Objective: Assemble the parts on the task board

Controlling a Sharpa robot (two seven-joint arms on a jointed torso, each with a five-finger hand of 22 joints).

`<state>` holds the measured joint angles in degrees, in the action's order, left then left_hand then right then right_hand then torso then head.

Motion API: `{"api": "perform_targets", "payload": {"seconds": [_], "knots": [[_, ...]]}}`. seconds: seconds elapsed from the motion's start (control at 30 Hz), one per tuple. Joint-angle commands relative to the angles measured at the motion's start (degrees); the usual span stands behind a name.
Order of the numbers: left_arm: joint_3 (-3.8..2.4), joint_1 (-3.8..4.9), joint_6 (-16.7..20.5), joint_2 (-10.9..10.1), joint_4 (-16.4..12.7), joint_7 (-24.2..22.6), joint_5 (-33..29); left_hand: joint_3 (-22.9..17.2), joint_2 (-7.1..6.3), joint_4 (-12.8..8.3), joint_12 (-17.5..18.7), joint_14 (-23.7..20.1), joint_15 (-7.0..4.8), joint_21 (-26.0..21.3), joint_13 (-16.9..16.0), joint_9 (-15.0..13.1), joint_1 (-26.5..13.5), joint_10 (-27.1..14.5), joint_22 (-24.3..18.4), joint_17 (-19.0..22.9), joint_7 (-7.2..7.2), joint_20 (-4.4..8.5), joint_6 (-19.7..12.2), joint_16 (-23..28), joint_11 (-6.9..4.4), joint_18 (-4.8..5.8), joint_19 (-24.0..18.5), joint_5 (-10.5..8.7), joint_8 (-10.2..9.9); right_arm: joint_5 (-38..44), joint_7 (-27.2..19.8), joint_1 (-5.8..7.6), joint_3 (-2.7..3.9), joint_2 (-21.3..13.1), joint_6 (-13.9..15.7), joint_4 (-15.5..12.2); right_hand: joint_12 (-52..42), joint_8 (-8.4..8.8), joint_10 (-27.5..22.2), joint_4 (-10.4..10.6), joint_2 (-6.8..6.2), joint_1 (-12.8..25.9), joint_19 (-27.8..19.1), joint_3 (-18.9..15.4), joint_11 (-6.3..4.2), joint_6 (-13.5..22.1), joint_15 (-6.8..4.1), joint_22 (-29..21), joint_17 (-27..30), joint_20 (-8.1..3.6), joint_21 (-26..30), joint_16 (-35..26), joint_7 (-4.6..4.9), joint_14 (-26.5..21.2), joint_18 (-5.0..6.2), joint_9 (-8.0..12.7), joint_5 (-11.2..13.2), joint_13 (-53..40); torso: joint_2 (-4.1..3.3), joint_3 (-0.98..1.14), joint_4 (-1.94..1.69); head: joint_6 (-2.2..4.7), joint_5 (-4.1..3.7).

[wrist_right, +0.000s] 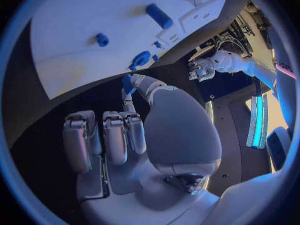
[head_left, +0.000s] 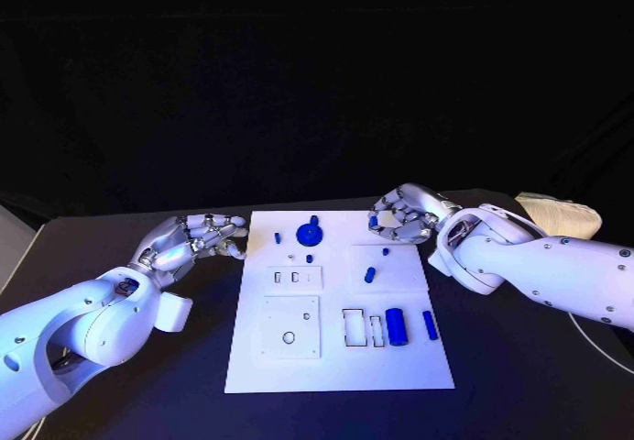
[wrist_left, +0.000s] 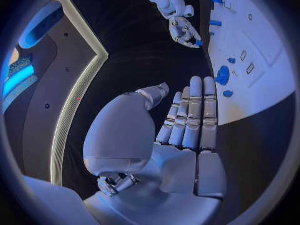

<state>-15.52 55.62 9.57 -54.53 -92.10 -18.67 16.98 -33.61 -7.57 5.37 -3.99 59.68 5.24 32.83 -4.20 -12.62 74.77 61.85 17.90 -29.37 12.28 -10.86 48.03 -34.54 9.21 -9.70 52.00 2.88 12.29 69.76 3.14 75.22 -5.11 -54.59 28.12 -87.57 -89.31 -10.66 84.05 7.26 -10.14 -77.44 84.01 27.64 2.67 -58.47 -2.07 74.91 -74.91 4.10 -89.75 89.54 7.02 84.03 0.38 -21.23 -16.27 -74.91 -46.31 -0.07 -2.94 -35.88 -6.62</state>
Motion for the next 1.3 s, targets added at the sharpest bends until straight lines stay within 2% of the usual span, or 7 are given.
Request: {"api": "perform_targets", "payload": {"seconds": [0.03, 0.1, 0.37, 0.7, 0.9, 1.07, 1.3], "knots": [[-0.04, -0.03, -0.7, 0.2, -0.1, -0.4, 0.2, 0.0, 0.05, -0.4, 0.0, -0.3, 0.01, 0.3, 0.0, -0.1, 0.4, -0.2, 0.1, 0.0, 0.81, 0.12, -0.1, -0.3, 0.04, -0.47, -0.3, 0.16, -0.3, 1.2, 6.2, 0.03, -0.07, 1.5, 2.5, -1.5, -0.2, -0.24, 5.5, 0.0, 0.33, -0.2, 6.0, 0.3, -0.32, -0.5, -0.38, 15.1, -14.6, -0.50, -0.3, 0.3, -0.13, 5.9, -0.38, -0.5, -0.1, -14.7, 0.17, -0.06, 0.20, -0.12, 0.49], [-0.04, -0.03, -0.7, 0.3, 0.0, -0.4, 0.2, 0.0, 0.05, -0.4, 0.0, -0.3, 0.01, 0.3, 0.0, -0.1, 0.4, -0.2, 0.1, 0.0, 0.81, 0.12, -0.1, -0.3, 0.04, -0.47, -0.3, 0.16, -0.3, 1.7, 9.0, -0.08, -0.35, 3.3, 3.7, -2.8, -0.1, -0.18, 5.4, -0.1, 0.20, 0.2, 6.0, 0.4, -0.19, 0.0, -0.26, 15.1, -14.6, -0.46, -0.3, 0.3, 0.06, 5.8, -0.38, -0.5, 0.9, -14.6, 0.31, -0.15, 0.23, -0.28, 0.71], [-0.03, -0.02, -0.7, 0.6, 0.3, -0.2, 0.2, 0.0, 0.08, -0.4, 0.0, -0.4, 0.07, 0.6, 0.0, -0.1, 0.3, -0.3, 0.3, 0.0, 0.87, 0.05, -0.2, -0.4, 0.10, -0.48, -0.6, 0.16, -0.3, 5.1, 15.9, -1.32, -1.20, 8.3, 5.8, -5.3, 0.0, -0.44, 5.4, -0.6, 0.46, 0.0, 6.0, 0.9, -0.25, -0.1, -0.16, 15.1, -14.4, -0.39, -0.3, 0.2, 0.01, 5.8, -0.38, -0.6, 0.5, -14.6, 0.64, -0.30, 0.39, -0.71, 0.82], [-0.02, -0.02, -0.7, 0.7, 0.3, -0.1, 0.2, 0.0, 0.08, -0.4, 0.0, -0.4, 0.07, 0.6, 0.0, -0.1, 0.3, -0.3, 0.3, 0.0, 0.87, 0.05, -0.2, -0.4, 0.10, -0.48, -0.6, 0.16, -0.3, 10.2, 21.8, -2.91, -1.80, 11.3, 5.0, -7.9, 0.0, -0.49, 5.4, -0.7, 0.43, 0.0, 6.0, 1.0, -0.25, -0.1, -0.13, 15.1, -14.4, -0.37, -0.3, 0.2, 0.02, 5.8, -0.38, -0.6, 0.4, -14.6, 0.63, -0.37, 0.44, -1.09, 1.15], [-0.02, -0.02, -0.7, 0.7, 0.3, -0.1, 0.2, 0.0, 0.08, -0.4, 0.0, -0.4, 0.07, 0.6, 0.0, -0.1, 0.3, -0.3, 0.3, 0.0, 0.87, 0.05, -0.2, -0.4, 0.10, -0.48, -0.6, 0.16, -0.3, 11.7, 24.1, -3.58, -2.04, 12.7, 4.8, -8.2, 0.0, -0.53, 5.4, -0.7, 0.31, 0.2, 6.0, 1.0, -0.23, -0.1, -0.07, 15.1, -14.4, -0.34, -0.3, 0.2, 0.07, 5.8, -0.38, -0.7, 0.3, -14.5, 0.50, -0.29, 0.51, -1.28, 1.31], [-0.02, -0.02, -0.8, 0.8, 0.3, 0.0, 0.2, 0.0, 0.08, -0.4, 0.0, -0.4, 0.07, 0.6, 0.0, -0.1, 0.3, -0.3, 0.3, 0.0, 0.87, 0.05, -0.2, -0.4, 0.10, -0.48, -0.6, 0.16, -0.3, 12.9, 25.6, -4.36, -2.14, 14.0, 5.1, -8.2, 0.0, -0.57, 5.4, -0.7, 0.22, 0.3, 6.0, 1.0, -0.22, 0.0, -0.02, 15.1, -14.3, -0.31, -0.3, 0.2, 0.09, 5.8, -0.38, -0.7, 0.2, -14.5, 0.49, -0.31, 0.24, -1.58, 1.25], [-0.02, -0.02, -0.8, 0.9, 0.4, 0.0, 0.2, 0.0, 0.08, -0.4, 0.0, -0.4, 0.07, 0.6, 0.0, -0.1, 0.3, -0.3, 0.3, 0.0, 0.87, 0.05, -0.2, -0.4, 0.10, -0.48, -0.6, 0.16, -0.3, 14.1, 26.5, -5.19, -2.22, 15.4, 5.3, -8.0, 0.0, -0.62, 5.4, -0.7, 0.18, 0.4, 6.0, 1.0, -0.22, -0.1, 0.01, 15.1, -14.3, -0.29, -0.3, 0.1, 0.08, 5.8, -0.38, -0.7, 0.2, -14.5, 0.47, -0.38, 0.29, -1.88, 1.43]]}}
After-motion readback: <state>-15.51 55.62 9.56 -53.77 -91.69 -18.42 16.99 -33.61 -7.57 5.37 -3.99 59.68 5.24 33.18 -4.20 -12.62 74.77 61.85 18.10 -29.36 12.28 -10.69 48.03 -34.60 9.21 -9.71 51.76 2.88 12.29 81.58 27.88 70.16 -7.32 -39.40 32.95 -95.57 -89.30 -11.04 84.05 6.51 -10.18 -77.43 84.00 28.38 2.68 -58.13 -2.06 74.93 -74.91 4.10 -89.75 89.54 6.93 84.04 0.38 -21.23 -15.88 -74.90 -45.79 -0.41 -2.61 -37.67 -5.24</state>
